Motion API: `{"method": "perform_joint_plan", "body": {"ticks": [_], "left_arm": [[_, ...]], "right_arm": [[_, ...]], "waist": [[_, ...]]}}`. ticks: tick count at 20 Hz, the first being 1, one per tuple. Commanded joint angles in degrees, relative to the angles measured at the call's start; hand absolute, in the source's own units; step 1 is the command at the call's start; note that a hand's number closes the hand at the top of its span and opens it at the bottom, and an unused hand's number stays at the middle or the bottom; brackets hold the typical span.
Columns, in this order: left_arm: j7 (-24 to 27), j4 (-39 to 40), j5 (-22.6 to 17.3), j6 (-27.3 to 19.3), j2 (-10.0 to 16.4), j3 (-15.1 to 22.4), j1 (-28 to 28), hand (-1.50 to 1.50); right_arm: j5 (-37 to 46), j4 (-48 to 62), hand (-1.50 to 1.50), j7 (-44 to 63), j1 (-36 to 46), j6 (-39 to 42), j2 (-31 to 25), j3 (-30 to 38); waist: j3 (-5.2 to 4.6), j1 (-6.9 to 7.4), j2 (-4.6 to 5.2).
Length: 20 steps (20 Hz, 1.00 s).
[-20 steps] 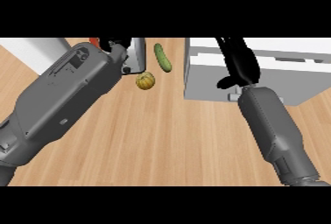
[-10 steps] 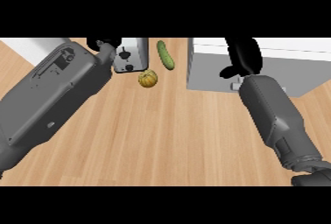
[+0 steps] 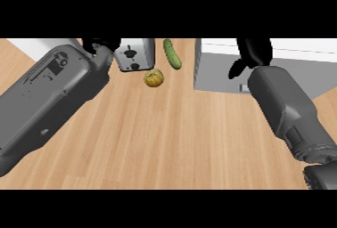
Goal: Pick up the can, place it into the drawer and close the drawer
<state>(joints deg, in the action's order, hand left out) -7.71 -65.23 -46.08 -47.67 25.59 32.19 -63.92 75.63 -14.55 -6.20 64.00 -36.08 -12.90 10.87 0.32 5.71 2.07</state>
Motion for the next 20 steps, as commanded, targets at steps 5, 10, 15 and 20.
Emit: {"method": "perform_joint_plan", "body": {"ticks": [5, 10, 15, 20], "left_arm": [[-2.35, -4.91, 0.5, -0.36, 1.48, 0.38, 2.21, -1.5], [-2.73, -3.76, 0.64, -0.73, 0.62, -0.29, 0.25, -1.5], [-2.6, -4.94, 1.13, -1.05, 1.48, 0.14, 2.72, -1.5], [-3.89, -7.88, 0.79, 0.9, 4.35, -1.2, 3.56, -1.5]], "right_arm": [[-2.02, 2.27, -1.5, -1.26, 6.65, 2.15, -1.18, 2.51], [-13.32, 2.3, -1.5, -8.8, 7.62, 7.55, 2.59, 12.23], [-23.29, 2.16, -1.5, -15.33, 7.48, 13.09, 2.94, 21.49], [-25.83, 2.42, -1.5, -19.03, 6.08, 14.12, 1.48, 24.19]], "waist": [[-0.17, 1.28, -0.49], [0.11, 0.73, 0.07], [0.13, 0.53, -0.19], [-0.09, 0.72, -0.08]]}}
